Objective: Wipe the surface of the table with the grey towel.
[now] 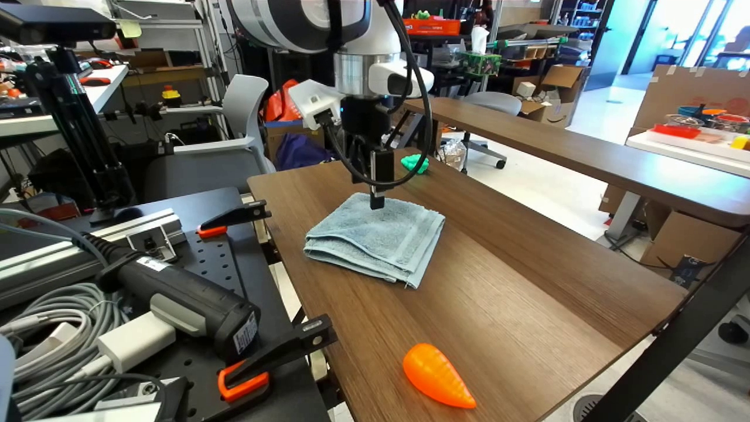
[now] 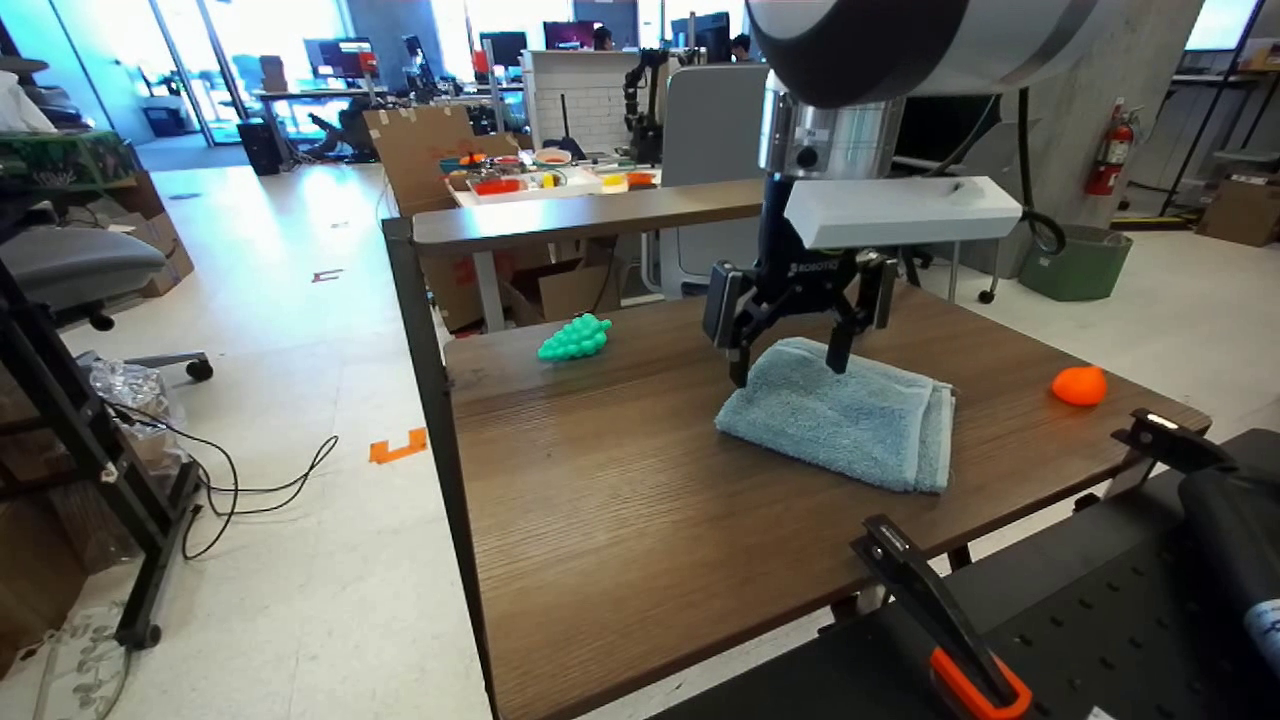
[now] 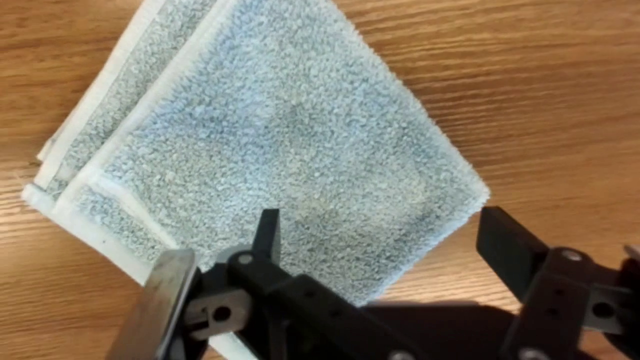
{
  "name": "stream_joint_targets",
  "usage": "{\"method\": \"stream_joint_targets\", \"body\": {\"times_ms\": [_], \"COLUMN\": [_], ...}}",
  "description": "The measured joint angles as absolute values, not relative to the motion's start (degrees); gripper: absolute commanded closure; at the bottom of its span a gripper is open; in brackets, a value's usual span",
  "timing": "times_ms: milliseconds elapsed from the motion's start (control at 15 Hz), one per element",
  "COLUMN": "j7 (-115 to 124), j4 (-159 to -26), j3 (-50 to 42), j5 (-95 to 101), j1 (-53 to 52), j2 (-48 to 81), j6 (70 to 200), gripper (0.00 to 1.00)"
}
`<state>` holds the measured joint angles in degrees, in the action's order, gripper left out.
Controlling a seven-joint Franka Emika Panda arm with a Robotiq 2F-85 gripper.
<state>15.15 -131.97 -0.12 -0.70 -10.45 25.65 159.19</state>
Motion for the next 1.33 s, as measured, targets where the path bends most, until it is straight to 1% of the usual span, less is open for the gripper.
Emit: {"method": "stream_joint_targets", "body": {"times_ms": [133,267,667,1333], "j7": [19.0,20.1,17.7,17.7], "j4": [-131.6,-131.3,-128.0,-127.3], "j3": [-3.4,-4.2,1.5,1.9], "j5": [1.6,1.4,-6.5,-6.8], "j1": [-12.8,-13.1,-7.7,-6.7], "j2": [25.9,27.0,36.1,35.8], "j6": [159.1,159.0,160.0,159.4], "gripper": [0.00,0.00,0.00,0.00]}}
